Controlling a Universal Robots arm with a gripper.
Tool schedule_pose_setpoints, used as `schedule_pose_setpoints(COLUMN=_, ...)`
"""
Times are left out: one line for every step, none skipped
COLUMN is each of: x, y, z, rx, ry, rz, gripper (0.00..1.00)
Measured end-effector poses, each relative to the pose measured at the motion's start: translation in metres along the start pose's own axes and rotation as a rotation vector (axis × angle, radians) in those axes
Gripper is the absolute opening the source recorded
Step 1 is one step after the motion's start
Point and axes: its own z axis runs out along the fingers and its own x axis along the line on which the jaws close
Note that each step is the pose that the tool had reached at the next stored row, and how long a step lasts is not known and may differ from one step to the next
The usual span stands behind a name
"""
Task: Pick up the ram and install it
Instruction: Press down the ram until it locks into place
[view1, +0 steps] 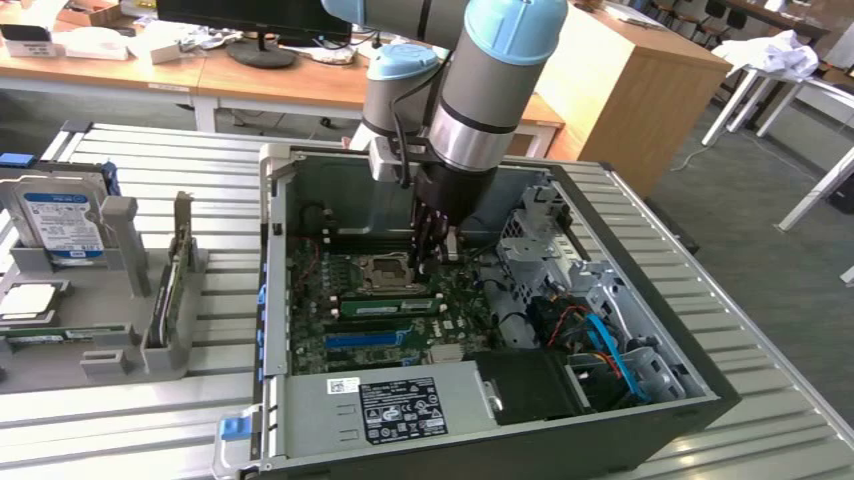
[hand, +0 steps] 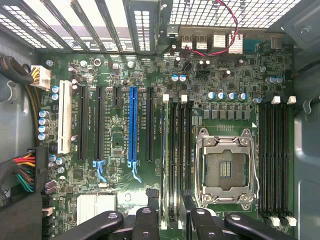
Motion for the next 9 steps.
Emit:
schedule_pose_setpoints(x=0.0000, y=0.0000, z=0.0000, rx=0.0000, ry=-0.0001, rz=0.000, gripper=0.31)
schedule_pose_setpoints(x=0.0000, y=0.0000, z=0.0000, rx=0.0000, ry=0.0000, rz=0.000, gripper=0.31)
schedule_pose_setpoints(x=0.0000, y=0.0000, z=0.0000, rx=0.0000, ry=-0.0001, rz=0.000, gripper=0.31)
schedule_pose_setpoints(x=0.0000, y=0.0000, z=0.0000, rx=0.0000, ry=0.0000, rz=0.000, gripper=0.31)
schedule_pose_setpoints(x=0.0000, y=0.0000, z=0.0000, rx=0.0000, ry=0.0000, rz=0.000, gripper=0.29)
schedule_pose_setpoints(x=0.0000, y=0.0000, z=0.0000, rx=0.0000, ry=-0.0001, rz=0.000, gripper=0.29)
schedule_pose_setpoints(x=0.0000, y=0.0000, z=0.0000, rx=0.0000, ry=0.0000, rz=0.000, gripper=0.23)
schedule_pose_setpoints(x=0.0000, y=0.0000, z=0.0000, rx=0.0000, ry=0.0000, rz=0.000, gripper=0.17)
schedule_pose_setpoints(x=0.0000, y=0.0000, z=0.0000, rx=0.0000, ry=0.0000, rz=0.000, gripper=0.11)
